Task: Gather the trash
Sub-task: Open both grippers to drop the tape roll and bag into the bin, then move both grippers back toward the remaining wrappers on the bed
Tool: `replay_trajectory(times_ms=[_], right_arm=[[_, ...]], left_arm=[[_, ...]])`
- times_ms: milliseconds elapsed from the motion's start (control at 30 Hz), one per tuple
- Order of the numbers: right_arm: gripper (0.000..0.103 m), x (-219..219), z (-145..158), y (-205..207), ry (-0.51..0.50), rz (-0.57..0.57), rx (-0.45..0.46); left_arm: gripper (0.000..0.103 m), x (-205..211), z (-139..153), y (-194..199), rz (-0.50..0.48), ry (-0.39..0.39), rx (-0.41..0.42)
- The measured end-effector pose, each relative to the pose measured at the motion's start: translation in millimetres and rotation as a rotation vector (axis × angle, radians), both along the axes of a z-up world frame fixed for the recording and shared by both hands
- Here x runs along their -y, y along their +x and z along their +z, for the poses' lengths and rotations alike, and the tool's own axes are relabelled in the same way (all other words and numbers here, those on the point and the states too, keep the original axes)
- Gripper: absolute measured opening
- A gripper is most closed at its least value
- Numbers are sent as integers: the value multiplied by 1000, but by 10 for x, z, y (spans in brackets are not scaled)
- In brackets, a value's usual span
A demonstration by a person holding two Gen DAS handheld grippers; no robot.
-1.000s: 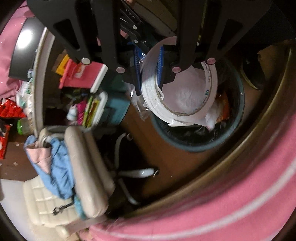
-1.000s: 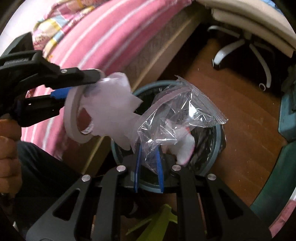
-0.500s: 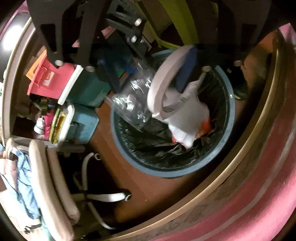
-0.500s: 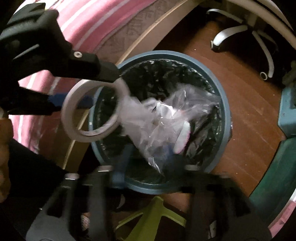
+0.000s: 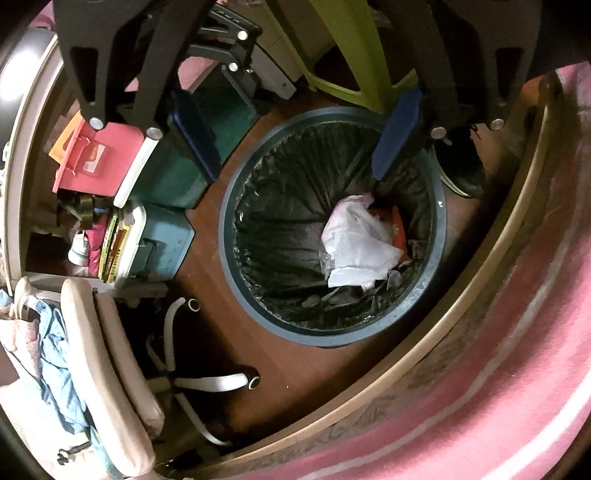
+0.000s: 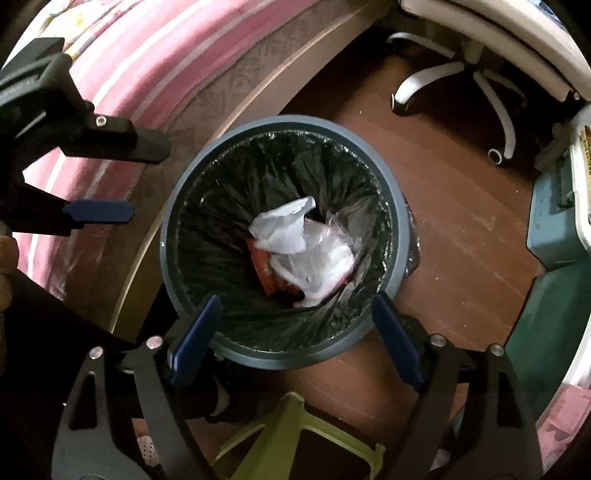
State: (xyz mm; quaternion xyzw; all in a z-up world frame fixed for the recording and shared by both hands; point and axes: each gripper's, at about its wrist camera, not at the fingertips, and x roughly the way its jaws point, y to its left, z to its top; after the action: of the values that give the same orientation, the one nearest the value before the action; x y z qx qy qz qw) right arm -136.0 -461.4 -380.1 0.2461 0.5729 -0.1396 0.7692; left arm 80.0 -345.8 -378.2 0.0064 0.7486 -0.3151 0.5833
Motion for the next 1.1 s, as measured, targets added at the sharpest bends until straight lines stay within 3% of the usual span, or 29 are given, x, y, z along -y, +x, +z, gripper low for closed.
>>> replay_trajectory(times_ms=[200,300,433,700,867,1100], right_arm=[[84,-103,257,-56,-20,5,55],[84,-171,435,-53,-28,5,94],[84,-274,782,8,-47,30,169],[84,-562,1447,270,-87,104,296],[84,-853,1878,517,-112,174,381],[84,-1296,2274,933,-133,271,462]], left_arm=[[83,-159,230,-32,23,-26,53],[83,-297,430,-44,53,-51,123],[83,-559,681,-120,117,-129,175],[84,-1250,1061,-140,327,-330,186],[84,-1501,1453,-35,350,-381,288],[84,-2046,1899,334,470,-460,389]])
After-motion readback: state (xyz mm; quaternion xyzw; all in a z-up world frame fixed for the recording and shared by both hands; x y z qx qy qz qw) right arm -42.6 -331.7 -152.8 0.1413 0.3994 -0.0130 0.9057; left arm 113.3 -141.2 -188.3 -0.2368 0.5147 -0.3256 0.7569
